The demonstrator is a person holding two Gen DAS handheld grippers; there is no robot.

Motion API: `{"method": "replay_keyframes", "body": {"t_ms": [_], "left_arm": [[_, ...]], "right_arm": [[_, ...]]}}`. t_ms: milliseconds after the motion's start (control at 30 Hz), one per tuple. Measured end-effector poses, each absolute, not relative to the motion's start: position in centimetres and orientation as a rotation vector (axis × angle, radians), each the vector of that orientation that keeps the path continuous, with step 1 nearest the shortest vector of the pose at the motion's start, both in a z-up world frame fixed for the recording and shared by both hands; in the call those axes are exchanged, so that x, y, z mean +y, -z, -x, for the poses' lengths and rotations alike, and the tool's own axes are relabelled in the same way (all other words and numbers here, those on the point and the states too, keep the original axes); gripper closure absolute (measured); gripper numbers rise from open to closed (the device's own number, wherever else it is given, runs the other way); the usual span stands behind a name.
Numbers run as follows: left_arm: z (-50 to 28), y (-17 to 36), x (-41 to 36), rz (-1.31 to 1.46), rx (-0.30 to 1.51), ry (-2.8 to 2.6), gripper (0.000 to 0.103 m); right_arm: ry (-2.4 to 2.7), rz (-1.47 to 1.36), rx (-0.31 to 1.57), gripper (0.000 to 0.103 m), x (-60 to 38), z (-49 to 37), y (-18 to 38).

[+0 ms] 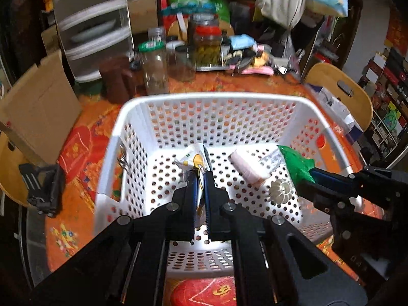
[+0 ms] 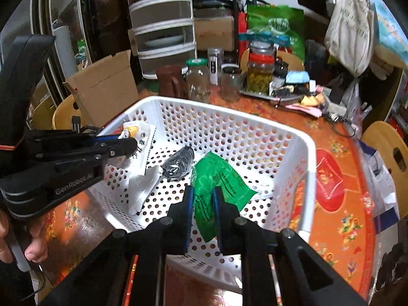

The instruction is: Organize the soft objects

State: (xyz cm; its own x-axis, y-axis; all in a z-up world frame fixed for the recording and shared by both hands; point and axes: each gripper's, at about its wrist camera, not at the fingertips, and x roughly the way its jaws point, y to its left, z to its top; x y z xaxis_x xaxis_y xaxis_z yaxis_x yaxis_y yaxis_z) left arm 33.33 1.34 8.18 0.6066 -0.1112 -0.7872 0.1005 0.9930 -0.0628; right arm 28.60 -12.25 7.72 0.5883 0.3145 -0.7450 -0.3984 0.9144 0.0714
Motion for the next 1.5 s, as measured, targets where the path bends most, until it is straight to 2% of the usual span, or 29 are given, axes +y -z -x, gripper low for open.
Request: {"method": "replay_keyframes", "body": {"t_ms": [100,167,200,233,267,300,333,367,400,433,467,600,633,833,1100,1300,1500], "left_arm": [[-34.2,-6.9,1.5,0.031,0.941,0.132,0.098],[-34.4,-6.2,1.4,0.032,0.961,0.148,0.092],[-34.3,-6.1,1.3,0.031,0.956,0.155,0.080],[-34.1,-6.1,1.3,0.029,0.943,0.159,0.058],[-33.7,-6.2,1.4,0.030,0.926,0.156,0.045],[-33.3,-6.5,1.5,0.030,0.904,0.150,0.026],[-32.9,-6.9,1.7,0.025,0.871,0.140,0.017],[-32.3,-7.4,1.9,0.018,0.840,0.130,0.015],[-31.8,-7.7,2.2,0.017,0.826,0.121,0.015],[-31.0,-8.1,2.7,0.020,0.809,0.109,0.014],[-30.3,-8.4,3.0,0.024,0.792,0.105,0.014],[-26.5,-9.7,4.8,0.044,0.722,0.086,0.000],[-25.3,-10.0,5.2,0.051,0.696,0.088,0.000],[-18.6,-11.2,5.5,0.014,0.608,0.046,0.000],[-12.1,-11.9,3.8,0.061,0.593,0.046,0.000],[-8.6,-11.0,3.4,0.047,0.604,0.003,0.000],[-9.0,-10.2,3.4,0.048,0.635,0.006,0.000]], "right_arm": [[-0.449,0.069,0.873,0.089,-12.1,-29.5,-6.7],[-0.455,0.063,0.886,0.085,-12.0,-30.0,-6.2],[-0.458,0.060,0.885,0.085,-12.1,-30.1,-6.0],[-0.466,0.058,0.884,0.082,-12.0,-30.0,-6.1],[-0.476,0.047,0.881,0.079,-12.2,-29.9,-6.2],[-0.479,0.032,0.875,0.075,-12.6,-29.6,-6.4],[-0.480,0.027,0.870,0.061,-12.9,-29.4,-6.6],[-0.475,0.028,0.855,0.041,-13.3,-28.9,-6.9],[-0.466,0.029,0.834,0.032,-13.8,-28.3,-7.3],[-0.455,0.027,0.821,0.019,-14.1,-27.7,-7.6],[-0.449,0.023,0.806,0.011,-14.6,-27.1,-8.0],[-0.436,-0.029,0.714,0.002,-17.2,-23.2,-9.5],[-0.434,-0.038,0.695,0.000,-17.7,-22.3,-9.7],[-0.343,0.038,0.578,0.000,-18.5,-15.6,-10.0],[-0.352,0.076,0.613,0.000,-17.2,-10.0,-9.5],[-0.323,0.049,0.599,0.000,-17.3,-8.4,-10.1],[-0.303,-0.030,0.622,0.000,-18.8,-9.7,-10.1]]}}
